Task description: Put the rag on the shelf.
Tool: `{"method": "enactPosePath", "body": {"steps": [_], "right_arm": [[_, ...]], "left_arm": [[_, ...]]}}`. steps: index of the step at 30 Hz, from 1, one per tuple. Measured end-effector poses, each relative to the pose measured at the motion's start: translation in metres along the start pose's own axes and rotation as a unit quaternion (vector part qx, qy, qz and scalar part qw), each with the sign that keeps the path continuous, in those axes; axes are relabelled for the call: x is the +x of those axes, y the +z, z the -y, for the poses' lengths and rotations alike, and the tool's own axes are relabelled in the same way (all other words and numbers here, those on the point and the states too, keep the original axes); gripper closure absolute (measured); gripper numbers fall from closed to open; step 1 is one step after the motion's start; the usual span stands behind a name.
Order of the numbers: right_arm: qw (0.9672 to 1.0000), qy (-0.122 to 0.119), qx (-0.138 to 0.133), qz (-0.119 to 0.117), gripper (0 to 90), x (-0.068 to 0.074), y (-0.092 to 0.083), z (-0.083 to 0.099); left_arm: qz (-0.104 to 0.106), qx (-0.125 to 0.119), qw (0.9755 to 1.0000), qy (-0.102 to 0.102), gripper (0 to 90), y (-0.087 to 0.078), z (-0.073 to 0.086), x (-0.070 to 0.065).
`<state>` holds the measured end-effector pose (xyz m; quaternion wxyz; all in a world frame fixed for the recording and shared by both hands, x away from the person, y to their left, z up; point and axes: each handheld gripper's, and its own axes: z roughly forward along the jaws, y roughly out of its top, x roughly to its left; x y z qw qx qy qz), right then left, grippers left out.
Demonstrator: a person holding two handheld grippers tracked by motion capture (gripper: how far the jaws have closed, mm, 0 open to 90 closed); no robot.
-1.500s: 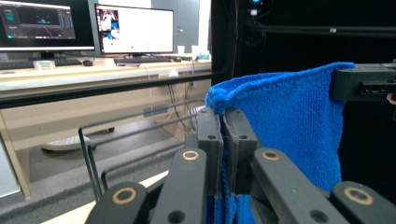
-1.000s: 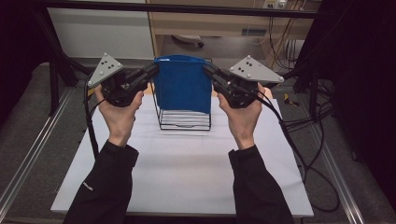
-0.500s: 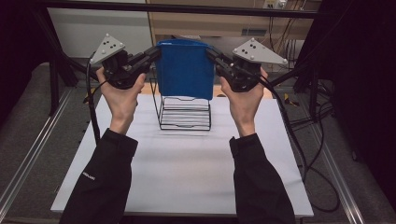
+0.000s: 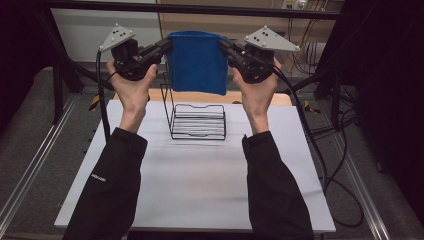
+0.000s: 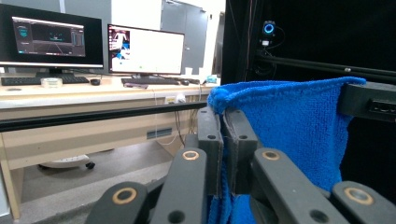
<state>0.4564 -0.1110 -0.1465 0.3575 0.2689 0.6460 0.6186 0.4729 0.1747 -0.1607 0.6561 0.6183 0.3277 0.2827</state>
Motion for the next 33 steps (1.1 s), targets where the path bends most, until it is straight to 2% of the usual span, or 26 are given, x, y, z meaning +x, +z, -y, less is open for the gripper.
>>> {"method": "enactPosePath", "body": {"steps": [6,9,15,18,28,33], "right_arm": [[1.0,-0.004,-0.005,0.003,86.6,-0.005,0.007,-0.006],[1.0,0.005,-0.008,0.002,86.7,-0.007,0.01,-0.007],[0.9999,0.006,-0.012,0.005,86.6,-0.012,0.019,-0.005],[0.9999,0.01,-0.009,0.006,86.7,-0.015,0.026,-0.004],[0.9999,0.001,0.007,0.012,86.6,-0.025,0.049,0.006],[0.9999,0.0,0.008,0.01,86.6,-0.028,0.057,0.013]], "left_arm": [[-0.003,-0.014,0.9999,0.002,85.9,0.006,-0.004,0.004],[-0.008,-0.017,0.9998,0.008,85.9,0.01,-0.006,0.005],[-0.017,-0.025,0.9994,0.014,85.9,0.015,-0.008,0.009],[-0.024,-0.023,0.9993,0.018,85.9,0.02,-0.006,0.012],[-0.038,-0.016,0.999,0.02,85.9,0.03,0.005,0.024],[-0.039,-0.013,0.9989,0.023,85.9,0.033,0.011,0.031]]}}
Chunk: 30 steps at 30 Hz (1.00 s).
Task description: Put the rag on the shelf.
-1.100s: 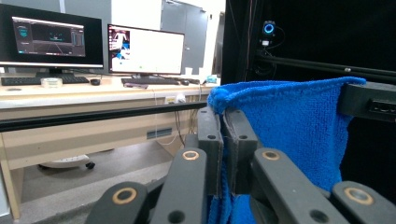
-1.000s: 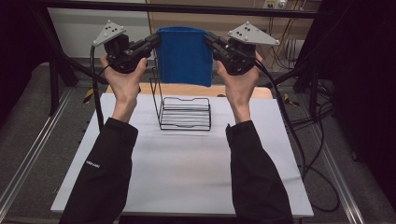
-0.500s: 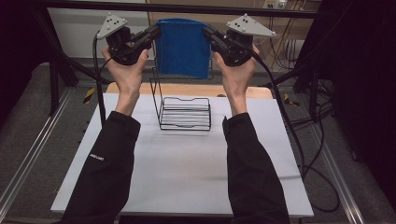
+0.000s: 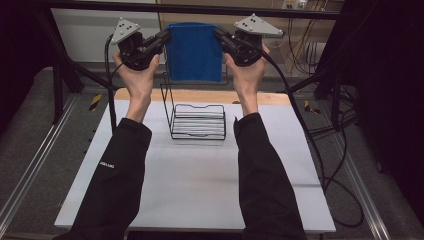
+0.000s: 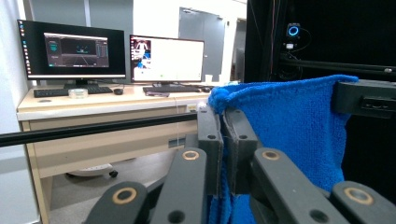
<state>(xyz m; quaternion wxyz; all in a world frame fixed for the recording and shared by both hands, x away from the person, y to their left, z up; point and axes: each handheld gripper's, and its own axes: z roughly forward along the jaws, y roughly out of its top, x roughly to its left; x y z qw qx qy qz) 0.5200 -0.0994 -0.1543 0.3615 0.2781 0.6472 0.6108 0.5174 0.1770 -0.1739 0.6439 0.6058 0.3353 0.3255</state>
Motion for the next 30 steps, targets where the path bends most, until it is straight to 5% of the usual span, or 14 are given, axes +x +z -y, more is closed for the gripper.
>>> {"method": "enactPosePath", "body": {"steps": [8,23,30], "right_arm": [[0.9999,0.0,0.017,-0.002,86.6,-0.001,0.004,0.016],[0.9986,0.022,0.04,-0.026,86.2,0.002,-0.015,0.048],[0.9977,0.018,0.051,-0.042,86.1,0.006,-0.021,0.054]], "left_arm": [[0.006,0.022,0.9997,0.009,85.9,0.001,0.013,0.004],[0.041,0.051,0.9976,0.024,85.8,-0.01,0.044,-0.001],[0.049,0.058,0.9965,0.035,85.8,-0.02,0.046,-0.002]]}}
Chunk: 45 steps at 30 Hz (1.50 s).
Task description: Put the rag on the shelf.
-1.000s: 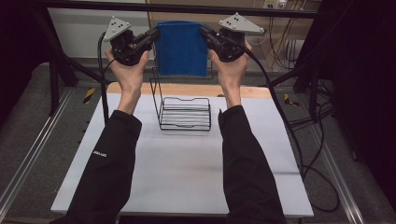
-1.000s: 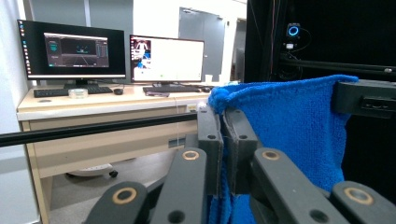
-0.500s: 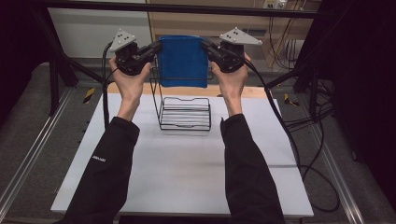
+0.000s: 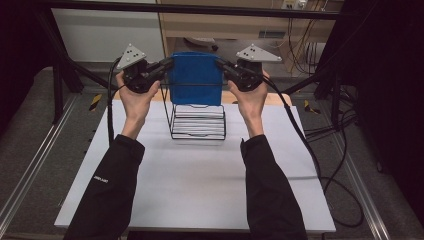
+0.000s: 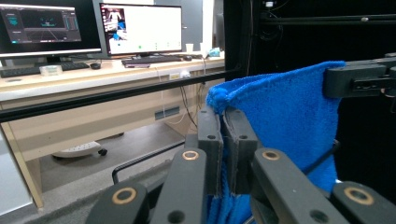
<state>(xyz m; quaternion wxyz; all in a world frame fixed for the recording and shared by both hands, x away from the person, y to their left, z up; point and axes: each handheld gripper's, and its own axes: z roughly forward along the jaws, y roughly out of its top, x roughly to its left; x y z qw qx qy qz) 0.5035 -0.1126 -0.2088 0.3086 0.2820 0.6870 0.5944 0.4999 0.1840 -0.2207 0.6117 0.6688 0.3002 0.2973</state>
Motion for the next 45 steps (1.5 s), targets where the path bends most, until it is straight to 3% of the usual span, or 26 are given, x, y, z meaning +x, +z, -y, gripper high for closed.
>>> {"method": "enactPosePath", "body": {"steps": [9,19,29,39,45], "right_arm": [[0.9998,-0.004,0.003,-0.018,86.0,0.007,-0.009,-0.001],[0.9986,-0.02,0.031,-0.038,85.8,0.017,-0.021,0.005],[0.9954,-0.012,0.074,-0.059,85.4,0.021,-0.027,0.016],[0.9934,-0.01,0.093,-0.067,85.4,0.022,-0.025,0.028],[0.9925,-0.017,0.1,-0.069,85.2,0.024,-0.025,0.029]], "left_arm": [[0.014,0.006,0.9999,0.003,85.4,-0.013,0.004,-0.003],[0.023,0.026,0.9993,0.014,84.4,-0.021,0.013,-0.009],[0.025,0.068,0.9969,0.033,81.6,-0.024,0.023,-0.017],[0.036,0.104,0.9938,0.015,72.7,-0.033,0.025,-0.017],[0.035,0.083,0.9959,0.003,66.0,-0.046,0.01,-0.016]]}}
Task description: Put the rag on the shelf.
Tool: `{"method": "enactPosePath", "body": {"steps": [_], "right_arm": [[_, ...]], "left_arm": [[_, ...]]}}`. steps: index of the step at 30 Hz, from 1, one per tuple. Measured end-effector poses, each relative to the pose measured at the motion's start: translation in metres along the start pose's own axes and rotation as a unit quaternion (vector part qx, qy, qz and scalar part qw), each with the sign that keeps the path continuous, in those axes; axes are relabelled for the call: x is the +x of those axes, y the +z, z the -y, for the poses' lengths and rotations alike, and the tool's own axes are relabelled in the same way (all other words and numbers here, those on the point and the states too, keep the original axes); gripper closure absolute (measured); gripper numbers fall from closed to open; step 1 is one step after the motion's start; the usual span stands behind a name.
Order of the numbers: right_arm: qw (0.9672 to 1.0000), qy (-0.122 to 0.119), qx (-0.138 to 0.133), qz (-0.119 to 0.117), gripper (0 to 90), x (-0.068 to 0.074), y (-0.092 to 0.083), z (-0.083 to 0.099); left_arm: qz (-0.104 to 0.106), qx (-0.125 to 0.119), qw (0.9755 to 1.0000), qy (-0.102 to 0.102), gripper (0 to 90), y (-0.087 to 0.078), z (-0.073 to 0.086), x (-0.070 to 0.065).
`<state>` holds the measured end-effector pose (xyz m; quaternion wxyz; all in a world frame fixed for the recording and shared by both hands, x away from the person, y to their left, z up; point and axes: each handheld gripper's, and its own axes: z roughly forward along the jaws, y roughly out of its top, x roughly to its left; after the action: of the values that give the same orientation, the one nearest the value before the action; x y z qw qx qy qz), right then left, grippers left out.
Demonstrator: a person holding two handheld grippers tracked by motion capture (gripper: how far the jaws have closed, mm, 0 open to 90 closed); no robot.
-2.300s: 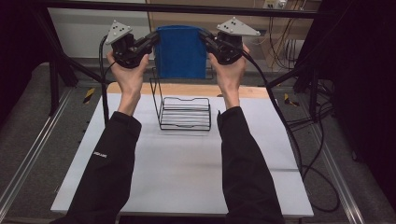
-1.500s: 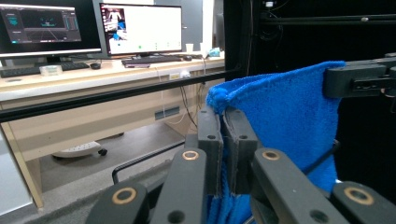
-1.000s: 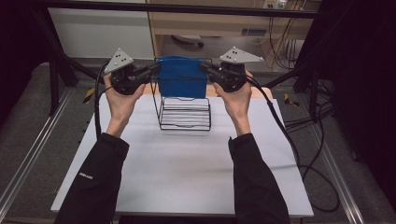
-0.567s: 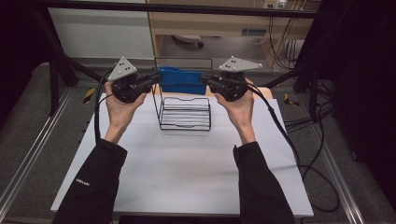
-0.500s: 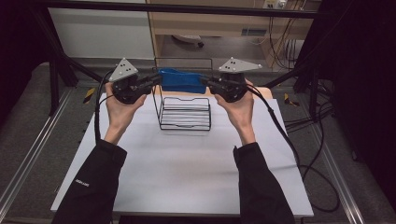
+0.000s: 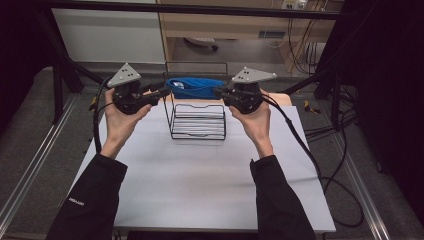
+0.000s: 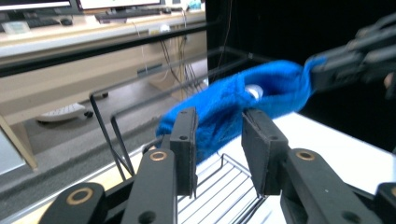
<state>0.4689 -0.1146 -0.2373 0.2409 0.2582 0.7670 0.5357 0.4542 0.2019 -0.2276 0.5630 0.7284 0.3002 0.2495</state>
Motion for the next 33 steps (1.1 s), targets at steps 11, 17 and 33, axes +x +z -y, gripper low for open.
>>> {"method": "enactPosePath", "body": {"steps": [11,17,33], "right_arm": [[0.9998,-0.017,0.01,0.0,84.3,0.003,0.002,0.003],[0.9996,-0.024,0.011,-0.001,83.1,0.004,0.003,0.005],[0.9998,-0.003,0.005,-0.019,72.8,0.001,-0.002,0.012]], "left_arm": [[0.009,-0.008,0.9993,-0.036,76.5,0.0,-0.013,0.0],[0.011,0.046,0.9984,-0.03,85.4,0.018,-0.006,-0.004],[-0.005,0.092,0.9956,-0.013,89.7,0.038,0.012,-0.003]]}}
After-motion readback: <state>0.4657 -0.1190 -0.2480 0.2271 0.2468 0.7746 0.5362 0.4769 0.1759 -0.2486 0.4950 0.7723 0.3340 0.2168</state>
